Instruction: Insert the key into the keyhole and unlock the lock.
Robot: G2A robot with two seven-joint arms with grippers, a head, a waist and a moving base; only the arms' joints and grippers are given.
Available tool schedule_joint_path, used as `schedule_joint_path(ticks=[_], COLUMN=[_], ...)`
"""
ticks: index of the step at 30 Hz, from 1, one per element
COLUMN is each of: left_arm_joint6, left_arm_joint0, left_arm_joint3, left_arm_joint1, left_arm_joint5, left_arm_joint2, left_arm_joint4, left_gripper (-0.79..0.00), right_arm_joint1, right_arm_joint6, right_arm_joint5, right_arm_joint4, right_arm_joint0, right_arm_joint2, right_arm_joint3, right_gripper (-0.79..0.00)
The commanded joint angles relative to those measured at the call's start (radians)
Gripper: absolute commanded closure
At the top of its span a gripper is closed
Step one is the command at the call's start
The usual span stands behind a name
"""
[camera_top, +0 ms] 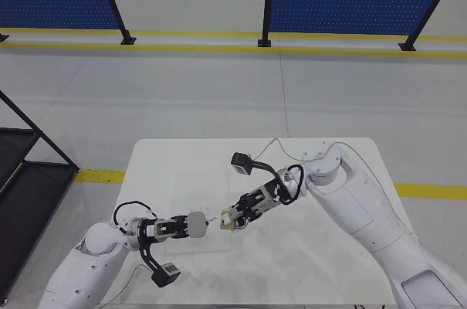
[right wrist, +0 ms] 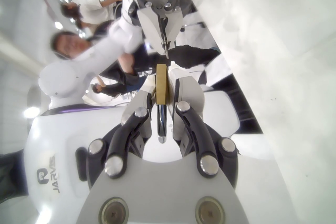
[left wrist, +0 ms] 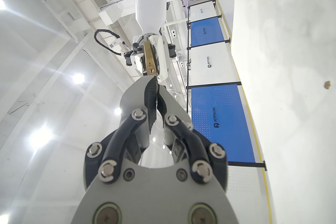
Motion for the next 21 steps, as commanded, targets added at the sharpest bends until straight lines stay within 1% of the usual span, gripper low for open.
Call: schedule_joint_path(ticks=[1,5,13,21], left_arm_joint6=[0.017,0.044,0.068,0.063], left_arm_joint0=[0.002,0.004,0.002,0.001], left_arm_joint3=[-0.001,-0.007,-0.009,-0.005], left_arm_joint1=[0.001,0.004,0.009,0.009], left_arm_joint5=[0.001,-0.012,-0.035,-0.031], left_arm_joint2=[-0.002,-0.003,-0.006,-0.01], left_arm_joint4=[-0.01,-0.034,-0.067,-0.072], left_gripper=[0.0,0.0,0.0,0.0], right_arm_joint1=[-0.003,-0.015,-0.042,-0.043], right_arm_joint6=[0.015,0.043,0.043,0.043], right_arm_joint5=[0.0,-0.002,-0.015,-0.022], right_arm_joint4=[0.008,0.026,0.101,0.108], right_arm_joint0=[0.013,0.044,0.106,0.111], right_arm_joint2=[-0.008,-0.034,-0.118,-0.122], right_arm_joint3=[0.012,0.036,0.093,0.101], right_gripper=[0.0,0.0,0.0,0.0])
